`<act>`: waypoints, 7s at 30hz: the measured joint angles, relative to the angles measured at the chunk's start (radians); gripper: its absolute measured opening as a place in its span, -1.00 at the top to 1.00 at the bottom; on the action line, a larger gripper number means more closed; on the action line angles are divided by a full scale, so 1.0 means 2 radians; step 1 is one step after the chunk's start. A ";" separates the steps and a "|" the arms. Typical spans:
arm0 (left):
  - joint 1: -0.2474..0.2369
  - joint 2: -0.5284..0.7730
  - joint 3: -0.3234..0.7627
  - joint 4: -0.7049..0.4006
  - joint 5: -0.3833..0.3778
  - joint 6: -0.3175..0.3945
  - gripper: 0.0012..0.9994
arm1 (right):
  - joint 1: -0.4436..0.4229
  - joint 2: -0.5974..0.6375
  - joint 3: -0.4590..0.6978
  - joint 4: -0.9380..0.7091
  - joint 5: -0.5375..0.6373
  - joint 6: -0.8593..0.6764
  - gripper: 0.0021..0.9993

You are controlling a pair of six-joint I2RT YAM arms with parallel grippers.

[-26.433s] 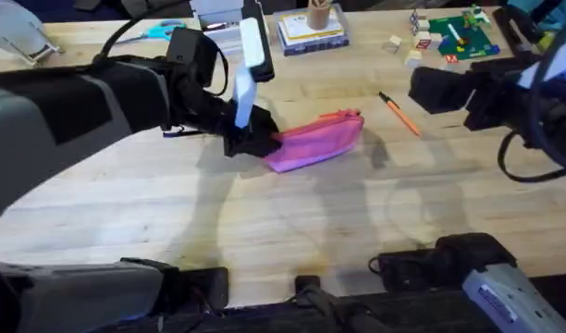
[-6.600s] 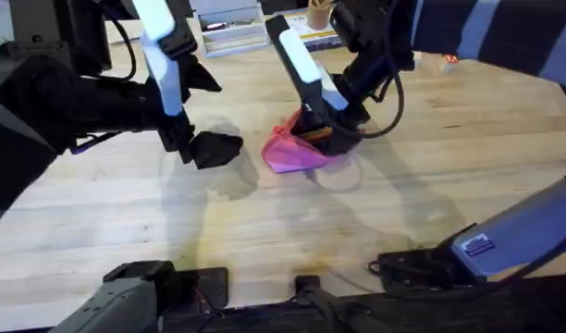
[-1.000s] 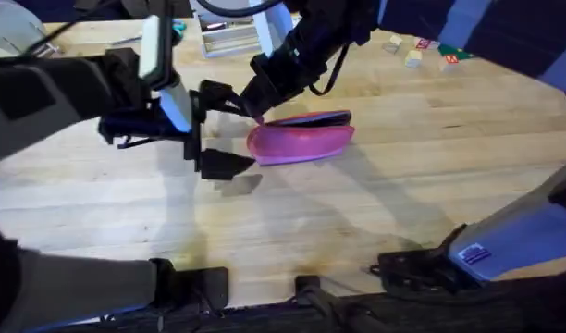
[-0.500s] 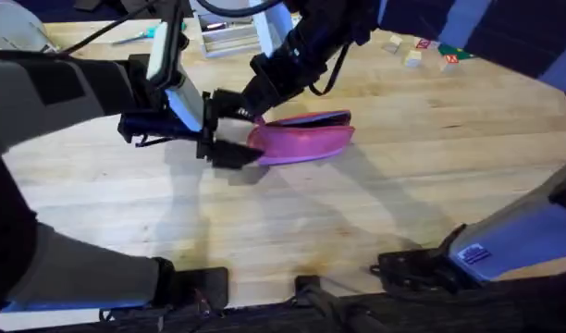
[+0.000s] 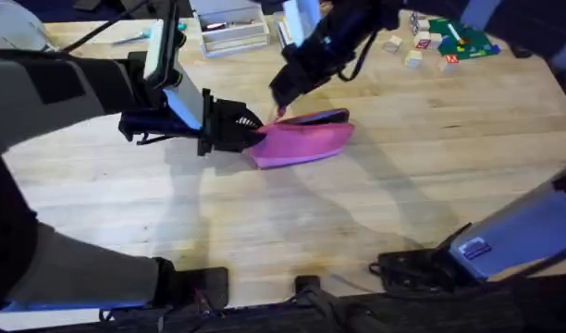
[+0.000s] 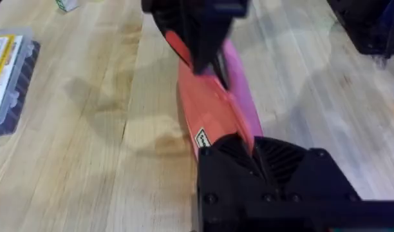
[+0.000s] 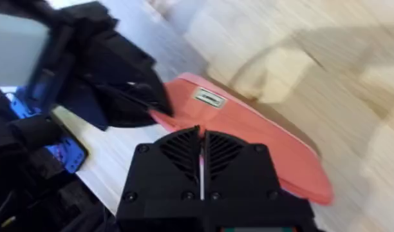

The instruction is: Unzip the bag, pick up the pens from the table one at a time and place them inside, then zip the bag closed.

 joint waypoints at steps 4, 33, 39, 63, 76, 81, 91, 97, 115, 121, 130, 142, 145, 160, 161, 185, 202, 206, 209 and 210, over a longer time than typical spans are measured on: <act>0.000 0.000 0.000 0.001 0.000 0.000 0.92 | -0.036 0.000 0.000 -0.011 0.000 -0.007 0.94; 0.000 0.000 0.001 -0.006 -0.016 0.000 0.92 | -0.214 0.000 0.007 -0.029 0.042 -0.015 0.94; 0.000 0.000 0.001 -0.007 -0.016 0.000 0.92 | -0.162 -0.009 0.007 -0.032 0.041 -0.010 -0.49; 0.000 0.000 0.001 -0.007 -0.016 0.000 0.92 | -0.089 -0.074 0.020 -0.030 0.041 0.058 -1.00; 0.000 0.000 0.001 -0.008 0.000 0.002 -0.98 | -0.089 -0.074 0.020 -0.030 0.041 0.064 -1.00; 0.000 0.000 0.001 -0.008 0.001 0.002 -0.99 | -0.088 -0.074 0.020 -0.030 0.041 0.089 -1.00; 0.032 -0.023 0.001 -0.042 -0.016 0.002 -0.99 | -0.082 -0.074 0.020 -0.037 0.041 0.104 -1.00; 0.095 -0.083 0.001 -0.082 -0.030 0.002 -0.99 | -0.048 -0.074 0.020 -0.040 0.042 0.105 -1.00; 0.171 -0.133 0.001 -0.138 -0.069 0.002 -0.99 | 0.022 -0.072 0.019 -0.041 0.042 0.118 -1.00; 0.171 -0.133 0.001 -0.138 -0.069 0.002 -0.99 | 0.023 -0.037 0.006 -0.030 0.042 0.151 -1.00; 0.171 -0.133 0.001 -0.138 -0.069 0.002 -0.99 | 0.024 -0.001 0.002 -0.018 0.073 0.179 -1.00; 0.171 -0.133 0.001 -0.138 -0.069 0.002 -0.99 | 0.047 0.016 0.002 -0.019 0.100 0.243 -1.00; 0.171 -0.133 0.001 -0.138 -0.068 0.002 -0.99 | 0.055 0.017 0.002 -0.022 0.103 0.243 -1.00; 0.171 -0.133 0.001 -0.138 -0.068 0.002 -0.99 | 0.057 0.035 0.002 -0.038 0.128 0.249 -0.03; 0.171 -0.132 0.001 -0.138 -0.068 0.002 -0.99 | 0.057 0.035 0.002 -0.038 0.129 0.248 0.10; 0.171 -0.133 0.001 -0.138 -0.068 0.002 -0.99 | 0.057 0.034 0.002 -0.034 0.132 0.250 0.94; 0.171 -0.132 0.001 -0.138 -0.068 0.002 -0.99 | 0.057 -0.006 -0.001 -0.008 0.135 0.244 0.94; 0.171 -0.133 0.001 -0.138 -0.068 0.002 -0.99 | 0.057 -0.006 -0.001 -0.008 0.136 0.244 0.94; 0.171 -0.132 0.001 -0.142 -0.068 0.002 -0.99 | 0.057 -0.006 -0.001 -0.007 0.139 0.241 0.94; 0.171 -0.133 0.001 -0.148 -0.067 0.002 -0.99 | 0.057 -0.006 -0.001 -0.007 0.141 0.240 0.94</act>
